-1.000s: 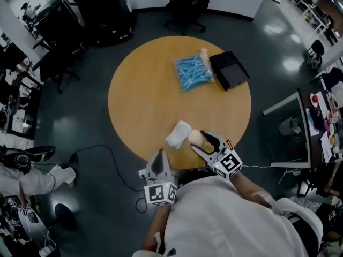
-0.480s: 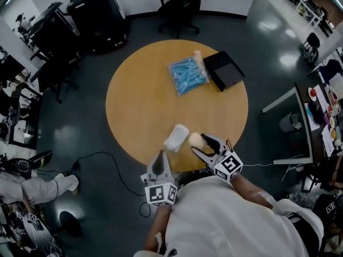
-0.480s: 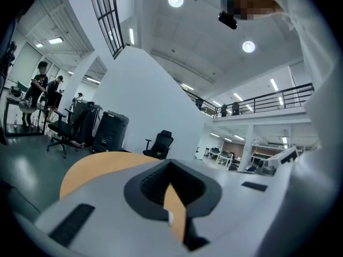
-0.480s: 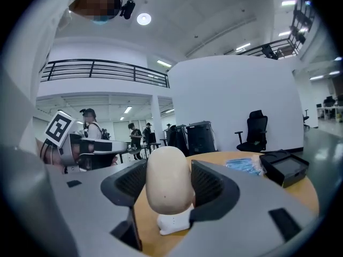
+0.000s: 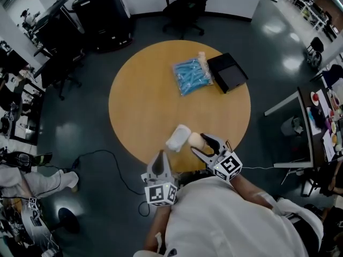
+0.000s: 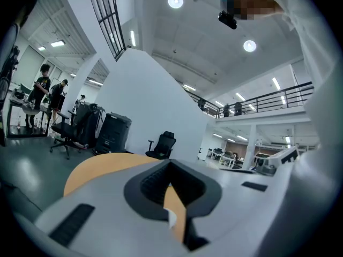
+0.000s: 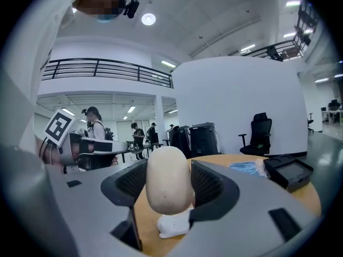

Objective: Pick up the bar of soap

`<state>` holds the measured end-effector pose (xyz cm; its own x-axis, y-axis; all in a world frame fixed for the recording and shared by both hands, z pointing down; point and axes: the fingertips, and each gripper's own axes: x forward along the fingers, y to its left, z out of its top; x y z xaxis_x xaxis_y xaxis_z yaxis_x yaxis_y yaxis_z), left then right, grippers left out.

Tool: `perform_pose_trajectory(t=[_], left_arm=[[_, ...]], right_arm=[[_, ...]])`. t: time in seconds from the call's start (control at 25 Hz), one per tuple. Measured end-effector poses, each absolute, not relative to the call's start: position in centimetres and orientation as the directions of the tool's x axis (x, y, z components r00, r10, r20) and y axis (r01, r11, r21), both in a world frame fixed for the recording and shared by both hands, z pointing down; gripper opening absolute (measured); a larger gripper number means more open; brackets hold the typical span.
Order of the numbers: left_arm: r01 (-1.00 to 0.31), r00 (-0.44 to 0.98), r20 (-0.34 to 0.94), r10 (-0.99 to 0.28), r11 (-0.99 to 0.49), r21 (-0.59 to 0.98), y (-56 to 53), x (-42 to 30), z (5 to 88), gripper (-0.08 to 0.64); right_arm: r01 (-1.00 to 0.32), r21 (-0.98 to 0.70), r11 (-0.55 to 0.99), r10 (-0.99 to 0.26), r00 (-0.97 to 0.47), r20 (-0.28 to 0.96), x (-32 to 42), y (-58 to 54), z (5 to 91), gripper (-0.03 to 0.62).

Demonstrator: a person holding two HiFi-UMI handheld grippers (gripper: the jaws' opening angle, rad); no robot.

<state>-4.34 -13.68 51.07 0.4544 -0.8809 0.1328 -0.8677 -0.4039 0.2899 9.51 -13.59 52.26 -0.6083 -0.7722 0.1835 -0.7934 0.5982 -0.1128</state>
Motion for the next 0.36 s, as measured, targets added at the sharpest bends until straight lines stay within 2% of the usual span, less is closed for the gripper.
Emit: perform_pose_trajectory(t=[0.36], left_arm=[[-0.868, 0.452, 0.135, -0.882, -0.4, 0.295, -13.27, -4.65, 51.1, 0.005]], right_arm=[[-0.787, -0.111, 0.607, -0.768, -0.616, 0.177, 8.92, -13.23, 51.95, 0.265]])
